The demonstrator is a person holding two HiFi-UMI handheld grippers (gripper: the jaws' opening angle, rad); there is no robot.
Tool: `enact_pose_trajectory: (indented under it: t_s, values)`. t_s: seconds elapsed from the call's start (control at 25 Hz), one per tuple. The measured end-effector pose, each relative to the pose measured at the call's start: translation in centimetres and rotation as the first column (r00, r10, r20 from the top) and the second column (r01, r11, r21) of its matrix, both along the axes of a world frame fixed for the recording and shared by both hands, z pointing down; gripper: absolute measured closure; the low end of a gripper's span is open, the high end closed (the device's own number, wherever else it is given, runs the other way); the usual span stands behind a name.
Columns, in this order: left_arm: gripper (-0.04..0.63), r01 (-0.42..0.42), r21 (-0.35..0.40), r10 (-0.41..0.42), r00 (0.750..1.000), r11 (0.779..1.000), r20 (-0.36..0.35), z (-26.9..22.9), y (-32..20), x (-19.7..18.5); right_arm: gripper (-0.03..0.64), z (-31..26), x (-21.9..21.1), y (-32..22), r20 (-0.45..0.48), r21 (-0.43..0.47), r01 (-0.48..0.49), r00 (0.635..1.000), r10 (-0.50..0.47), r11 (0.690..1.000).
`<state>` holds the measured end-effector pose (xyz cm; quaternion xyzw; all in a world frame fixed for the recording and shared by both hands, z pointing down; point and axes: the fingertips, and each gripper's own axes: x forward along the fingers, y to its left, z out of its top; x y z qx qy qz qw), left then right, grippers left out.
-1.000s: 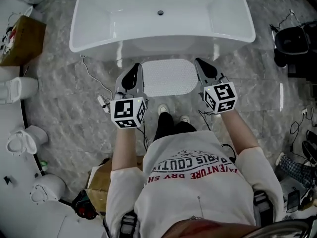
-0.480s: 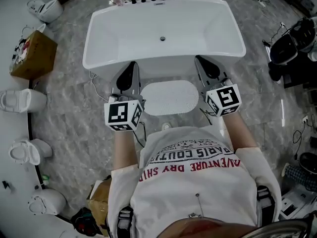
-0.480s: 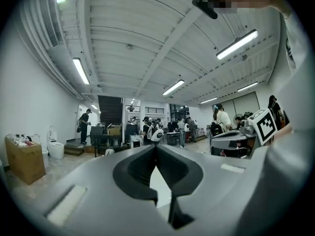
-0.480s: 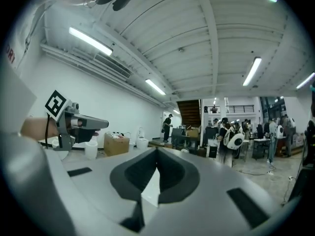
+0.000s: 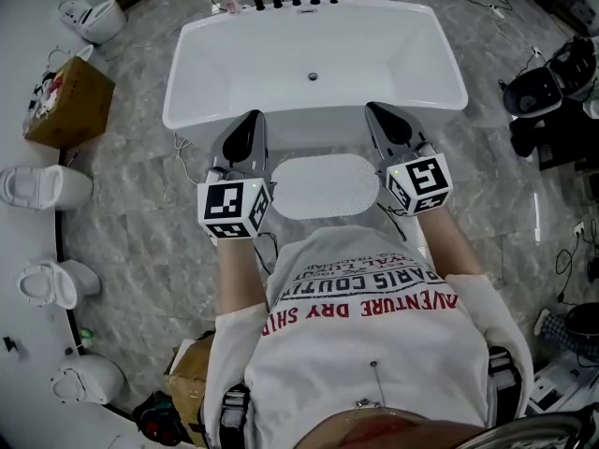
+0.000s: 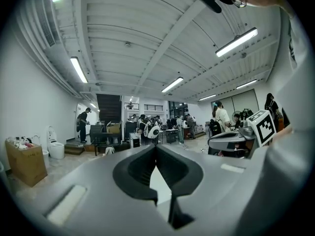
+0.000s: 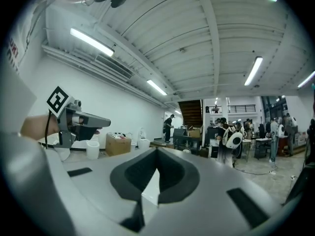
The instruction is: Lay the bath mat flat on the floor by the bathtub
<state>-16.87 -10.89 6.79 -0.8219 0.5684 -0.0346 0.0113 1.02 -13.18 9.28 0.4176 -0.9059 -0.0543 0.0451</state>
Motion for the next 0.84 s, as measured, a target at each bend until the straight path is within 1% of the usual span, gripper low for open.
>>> enact_pose_trajectory:
  t_s: [0.2,0.4,0.6,0.84]
  values:
    - [0.583,0.005,-0.005,-0.005,1.000,1.000,-0.014,0.0,0.3,-0.7,0.609,0.6,-1.4,0.1,-0.004,-0.019,0.011,1.000,-0.011,1.000]
    - [0.583,-0.007,-0.010,0.007,1.000,1.000,-0.010,0.0,0.3,0.0,0.609,1.1,-1.2,-0.1,-0.003,-0.038,0.017,1.000,-0.017,0.999]
    - [0.583,0.001,-0.032,-0.001,1.000,0.999,-0.016,0.6,-0.1,-1.2,0.609,1.2,-1.8,-0.3,-0.004,-0.047,0.008,1.000,-0.009,0.999]
    - [0.583,0.002,-0.058,-0.002,1.000,0.998,-0.015,1.2,-0.4,-0.4,0.609,2.2,0.0,-0.8,-0.042,-0.078,-0.040,0.998,0.037,0.996]
